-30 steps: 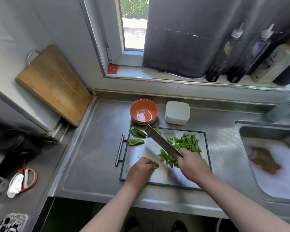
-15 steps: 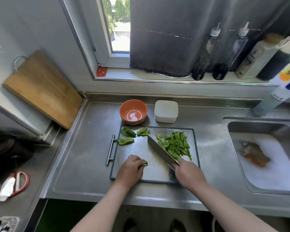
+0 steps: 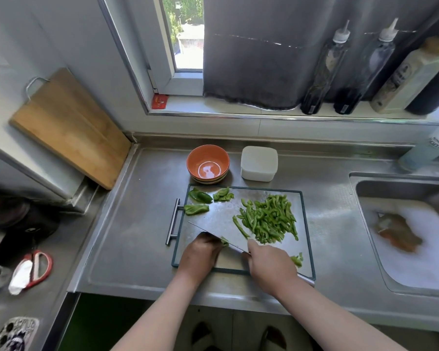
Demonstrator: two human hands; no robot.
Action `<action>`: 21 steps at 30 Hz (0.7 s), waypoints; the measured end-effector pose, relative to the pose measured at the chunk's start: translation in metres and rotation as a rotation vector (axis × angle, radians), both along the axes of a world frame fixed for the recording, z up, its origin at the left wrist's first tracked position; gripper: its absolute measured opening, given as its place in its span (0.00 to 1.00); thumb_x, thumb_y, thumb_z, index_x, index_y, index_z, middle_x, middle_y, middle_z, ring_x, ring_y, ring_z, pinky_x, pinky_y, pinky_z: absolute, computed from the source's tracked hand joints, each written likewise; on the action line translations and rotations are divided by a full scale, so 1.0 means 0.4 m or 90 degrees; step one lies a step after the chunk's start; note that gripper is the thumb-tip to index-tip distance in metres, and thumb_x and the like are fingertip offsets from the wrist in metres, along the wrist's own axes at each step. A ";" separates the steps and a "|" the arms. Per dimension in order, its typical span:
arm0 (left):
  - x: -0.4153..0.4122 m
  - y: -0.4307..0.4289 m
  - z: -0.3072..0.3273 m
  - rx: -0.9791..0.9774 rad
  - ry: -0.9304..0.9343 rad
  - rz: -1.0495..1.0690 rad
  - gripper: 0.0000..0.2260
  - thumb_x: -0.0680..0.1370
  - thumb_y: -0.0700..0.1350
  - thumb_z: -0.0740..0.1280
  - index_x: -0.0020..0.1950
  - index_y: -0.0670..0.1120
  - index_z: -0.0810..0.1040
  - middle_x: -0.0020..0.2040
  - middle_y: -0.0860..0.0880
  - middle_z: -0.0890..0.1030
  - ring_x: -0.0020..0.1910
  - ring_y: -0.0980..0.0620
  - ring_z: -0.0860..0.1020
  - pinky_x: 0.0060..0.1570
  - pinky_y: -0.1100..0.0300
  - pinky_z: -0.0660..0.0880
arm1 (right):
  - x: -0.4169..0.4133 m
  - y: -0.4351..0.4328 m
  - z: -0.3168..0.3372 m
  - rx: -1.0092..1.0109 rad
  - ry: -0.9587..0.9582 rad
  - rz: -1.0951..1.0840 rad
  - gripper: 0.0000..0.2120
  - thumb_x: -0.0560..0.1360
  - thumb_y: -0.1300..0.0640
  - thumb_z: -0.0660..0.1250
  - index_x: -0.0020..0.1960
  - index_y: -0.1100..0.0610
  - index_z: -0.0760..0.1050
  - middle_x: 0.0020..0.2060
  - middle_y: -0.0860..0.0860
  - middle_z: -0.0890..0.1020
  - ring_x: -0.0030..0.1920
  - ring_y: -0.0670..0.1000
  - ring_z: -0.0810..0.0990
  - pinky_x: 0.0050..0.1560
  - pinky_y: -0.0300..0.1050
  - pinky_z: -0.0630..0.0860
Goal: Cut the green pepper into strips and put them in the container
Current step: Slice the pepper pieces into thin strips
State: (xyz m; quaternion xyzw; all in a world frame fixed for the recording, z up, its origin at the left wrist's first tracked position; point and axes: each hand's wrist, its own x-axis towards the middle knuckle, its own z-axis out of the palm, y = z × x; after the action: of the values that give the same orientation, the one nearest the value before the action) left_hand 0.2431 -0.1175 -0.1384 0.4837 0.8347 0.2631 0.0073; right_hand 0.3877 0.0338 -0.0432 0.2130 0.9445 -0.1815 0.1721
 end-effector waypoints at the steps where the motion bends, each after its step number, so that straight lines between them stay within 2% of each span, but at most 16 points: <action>1: -0.001 -0.002 0.000 0.008 -0.009 0.006 0.09 0.69 0.39 0.78 0.46 0.50 0.87 0.46 0.50 0.85 0.48 0.51 0.81 0.44 0.59 0.80 | 0.004 0.002 -0.004 0.001 -0.003 -0.006 0.04 0.83 0.54 0.53 0.50 0.52 0.61 0.44 0.56 0.80 0.40 0.61 0.75 0.36 0.50 0.66; 5: 0.004 -0.001 0.001 0.034 0.004 0.008 0.10 0.69 0.40 0.79 0.48 0.50 0.87 0.47 0.51 0.85 0.49 0.52 0.81 0.46 0.62 0.78 | 0.015 0.011 -0.016 0.015 -0.011 -0.007 0.03 0.82 0.56 0.53 0.49 0.53 0.61 0.36 0.51 0.71 0.36 0.59 0.70 0.33 0.50 0.64; 8: 0.003 0.000 -0.004 0.063 -0.001 0.011 0.10 0.68 0.38 0.79 0.46 0.49 0.87 0.47 0.51 0.85 0.48 0.52 0.80 0.48 0.64 0.75 | 0.003 0.007 -0.026 0.011 -0.023 0.001 0.02 0.81 0.57 0.53 0.49 0.53 0.61 0.33 0.50 0.68 0.35 0.59 0.70 0.31 0.50 0.62; 12: 0.003 -0.001 -0.017 0.083 -0.012 0.015 0.02 0.72 0.41 0.75 0.43 0.47 0.87 0.45 0.51 0.85 0.46 0.52 0.80 0.44 0.61 0.78 | -0.052 0.007 -0.037 -0.042 -0.050 -0.027 0.02 0.81 0.59 0.54 0.49 0.54 0.64 0.34 0.51 0.69 0.37 0.58 0.72 0.37 0.49 0.69; 15: 0.004 -0.002 -0.021 0.085 -0.021 0.023 0.08 0.76 0.46 0.67 0.43 0.48 0.87 0.45 0.52 0.85 0.46 0.52 0.81 0.44 0.61 0.78 | -0.115 0.001 -0.039 -0.043 -0.062 -0.009 0.03 0.80 0.60 0.55 0.49 0.53 0.63 0.36 0.52 0.72 0.38 0.58 0.73 0.35 0.48 0.67; 18: 0.002 -0.003 -0.027 0.076 -0.031 0.029 0.08 0.76 0.46 0.67 0.44 0.48 0.86 0.46 0.53 0.84 0.46 0.53 0.81 0.43 0.59 0.79 | -0.156 -0.008 -0.041 -0.045 -0.062 -0.002 0.03 0.82 0.58 0.56 0.49 0.53 0.63 0.45 0.57 0.79 0.39 0.59 0.73 0.36 0.48 0.68; 21: -0.001 -0.007 -0.030 0.074 -0.041 0.038 0.08 0.75 0.47 0.68 0.45 0.50 0.87 0.46 0.53 0.85 0.46 0.53 0.81 0.41 0.59 0.79 | -0.142 -0.013 -0.034 -0.025 -0.037 0.016 0.04 0.82 0.56 0.55 0.49 0.53 0.62 0.42 0.55 0.78 0.38 0.59 0.72 0.30 0.49 0.63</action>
State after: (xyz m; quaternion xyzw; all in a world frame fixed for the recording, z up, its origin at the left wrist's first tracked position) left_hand 0.2428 -0.1202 -0.1505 0.4495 0.8313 0.3269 -0.0015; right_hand 0.3309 0.0288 -0.0569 0.2027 0.9380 -0.1914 0.2061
